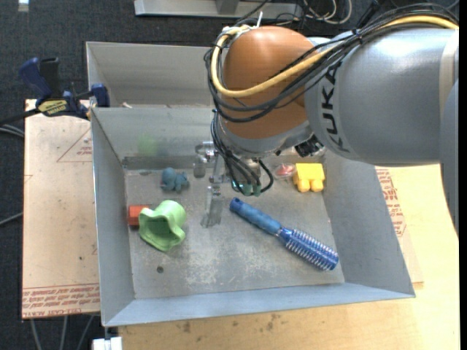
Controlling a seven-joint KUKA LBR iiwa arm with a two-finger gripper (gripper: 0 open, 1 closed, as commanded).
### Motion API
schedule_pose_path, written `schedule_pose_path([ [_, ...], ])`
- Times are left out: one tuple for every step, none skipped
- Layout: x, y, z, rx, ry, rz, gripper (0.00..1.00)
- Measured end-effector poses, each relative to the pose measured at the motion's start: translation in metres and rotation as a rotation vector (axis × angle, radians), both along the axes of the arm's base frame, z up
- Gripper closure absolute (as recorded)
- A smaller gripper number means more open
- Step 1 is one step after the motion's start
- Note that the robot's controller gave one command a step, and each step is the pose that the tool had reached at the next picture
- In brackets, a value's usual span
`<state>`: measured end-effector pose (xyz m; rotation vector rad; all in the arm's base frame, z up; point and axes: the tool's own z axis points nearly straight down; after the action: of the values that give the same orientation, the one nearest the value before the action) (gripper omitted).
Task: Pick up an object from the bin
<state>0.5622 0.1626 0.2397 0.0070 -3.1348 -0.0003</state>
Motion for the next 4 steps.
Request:
schedule_pose_path([
  [-0.017,0.053,-0.150,0.006,-0.018,-0.129,0.00],
  [-0.008,0.089,-0.139,-0.004,-0.009,-0.014,0.00],
  [0.021,0.081,-0.134,0.002,-0.010,-0.135,0.00],
  [0.049,0.088,-0.150,0.006,-0.019,-0.235,0.00],
])
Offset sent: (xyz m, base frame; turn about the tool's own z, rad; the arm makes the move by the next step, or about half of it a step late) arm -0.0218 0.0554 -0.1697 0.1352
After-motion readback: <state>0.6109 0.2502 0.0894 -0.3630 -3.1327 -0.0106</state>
